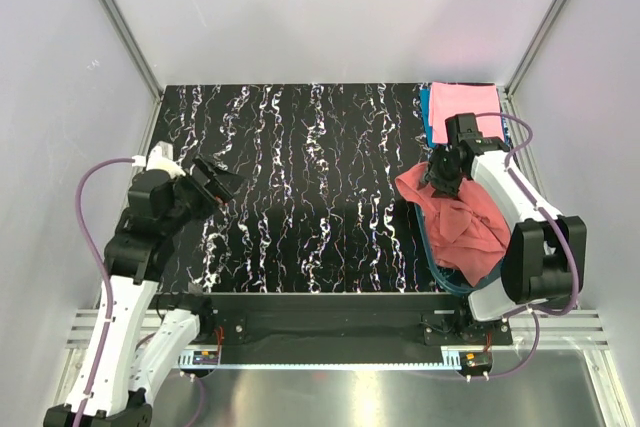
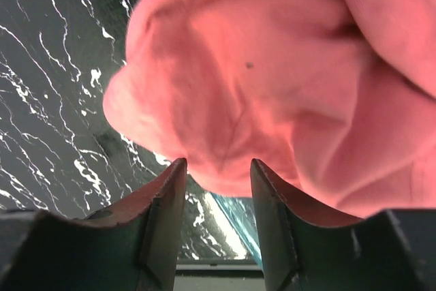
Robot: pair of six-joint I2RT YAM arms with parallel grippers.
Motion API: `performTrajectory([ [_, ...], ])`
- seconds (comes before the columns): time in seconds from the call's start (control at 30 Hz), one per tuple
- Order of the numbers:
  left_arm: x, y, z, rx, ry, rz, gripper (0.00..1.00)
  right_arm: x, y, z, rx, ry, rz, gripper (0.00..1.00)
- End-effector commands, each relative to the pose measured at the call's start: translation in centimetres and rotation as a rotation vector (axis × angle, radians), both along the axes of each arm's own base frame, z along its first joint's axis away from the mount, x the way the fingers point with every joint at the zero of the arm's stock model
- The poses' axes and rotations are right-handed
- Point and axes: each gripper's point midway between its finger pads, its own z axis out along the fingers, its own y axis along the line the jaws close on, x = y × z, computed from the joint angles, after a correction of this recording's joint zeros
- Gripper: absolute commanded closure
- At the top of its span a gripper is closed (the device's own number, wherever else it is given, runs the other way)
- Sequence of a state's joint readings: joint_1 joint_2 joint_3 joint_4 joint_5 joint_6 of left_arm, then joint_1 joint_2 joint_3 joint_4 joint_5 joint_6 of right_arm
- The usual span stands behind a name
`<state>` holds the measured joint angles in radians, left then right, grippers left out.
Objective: Fold and stack the t-shirts
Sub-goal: Grab the tshirt from the pile
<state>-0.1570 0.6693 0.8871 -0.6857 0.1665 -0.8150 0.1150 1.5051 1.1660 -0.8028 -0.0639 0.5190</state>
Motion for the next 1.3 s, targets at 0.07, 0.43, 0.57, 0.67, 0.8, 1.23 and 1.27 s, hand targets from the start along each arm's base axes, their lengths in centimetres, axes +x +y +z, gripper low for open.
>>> performTrajectory([
  [0.07,0.3,-0.6,2.5,0.115,-0.121,-0.142,0.01,3.0,0.0,0.9,-0.018,-0.096,0.048,0.48],
  [0.43,0.0,-1.2,2.4,0.118,-0.125,-0.191,0.05,2.8,0.1,0.2,-0.005,-0.089,0.040,0.77],
  [0.57,-0.3,-1.4,2.1,0.109,-0.118,-0.197,0.06,3.4,-1.0,2.4,-0.068,-0.139,0.029,0.96],
  [0.67,-0.5,-1.7,2.1,0.095,-0.119,-0.206,0.07,3.9,-2.0,4.6,-0.120,-0.182,0.023,1.00],
  [0.8,-0.9,-2.3,2.0,0.066,-0.116,-0.231,0.08,4.9,-2.6,9.7,-0.149,-0.296,0.010,1.00],
  [1.23,-2.6,-3.4,3.6,0.023,-0.161,-0.303,0.12,2.3,0.6,38.5,0.027,-0.982,0.134,1.00],
  [1.27,-2.6,-3.3,3.7,0.025,-0.160,-0.302,0.12,1.8,0.7,40.8,0.044,-1.037,0.129,1.00],
])
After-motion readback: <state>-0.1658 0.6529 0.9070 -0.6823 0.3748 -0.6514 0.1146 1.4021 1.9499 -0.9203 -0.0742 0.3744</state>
